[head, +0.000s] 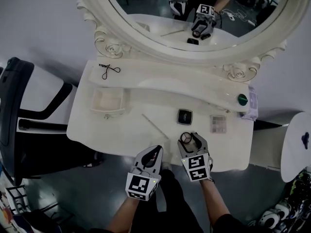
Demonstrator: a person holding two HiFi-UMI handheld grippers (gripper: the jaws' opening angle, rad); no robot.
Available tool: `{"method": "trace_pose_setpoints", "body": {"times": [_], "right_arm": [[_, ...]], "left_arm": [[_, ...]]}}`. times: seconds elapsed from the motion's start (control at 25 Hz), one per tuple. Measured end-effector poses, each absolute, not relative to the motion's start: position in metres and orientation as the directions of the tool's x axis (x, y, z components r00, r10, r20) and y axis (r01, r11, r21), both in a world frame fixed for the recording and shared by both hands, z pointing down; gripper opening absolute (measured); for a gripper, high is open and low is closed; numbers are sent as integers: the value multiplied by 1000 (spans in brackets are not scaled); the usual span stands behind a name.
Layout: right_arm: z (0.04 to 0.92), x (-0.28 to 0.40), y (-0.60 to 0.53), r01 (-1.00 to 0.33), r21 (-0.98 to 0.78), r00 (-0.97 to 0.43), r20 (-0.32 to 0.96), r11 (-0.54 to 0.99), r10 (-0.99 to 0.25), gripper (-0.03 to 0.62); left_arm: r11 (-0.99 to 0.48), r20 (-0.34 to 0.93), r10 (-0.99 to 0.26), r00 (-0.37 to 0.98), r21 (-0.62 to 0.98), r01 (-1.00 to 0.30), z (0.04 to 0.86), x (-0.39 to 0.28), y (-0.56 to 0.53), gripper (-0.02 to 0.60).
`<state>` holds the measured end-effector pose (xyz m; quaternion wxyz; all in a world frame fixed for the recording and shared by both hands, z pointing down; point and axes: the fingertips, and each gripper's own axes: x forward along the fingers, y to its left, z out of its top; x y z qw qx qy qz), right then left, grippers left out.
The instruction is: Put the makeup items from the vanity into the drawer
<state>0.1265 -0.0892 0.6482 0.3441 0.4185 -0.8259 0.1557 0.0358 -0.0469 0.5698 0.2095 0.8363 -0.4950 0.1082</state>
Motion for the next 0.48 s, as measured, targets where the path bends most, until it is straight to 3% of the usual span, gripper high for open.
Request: {"method": "trace_pose_setpoints", "body": {"times": [0.48], "right_arm": [[661,128,-94,-810,4,-400,728,586,-557,236]], "left_arm": [[-405,394,-788,473,246,-880,576,28,-43,21]]}}
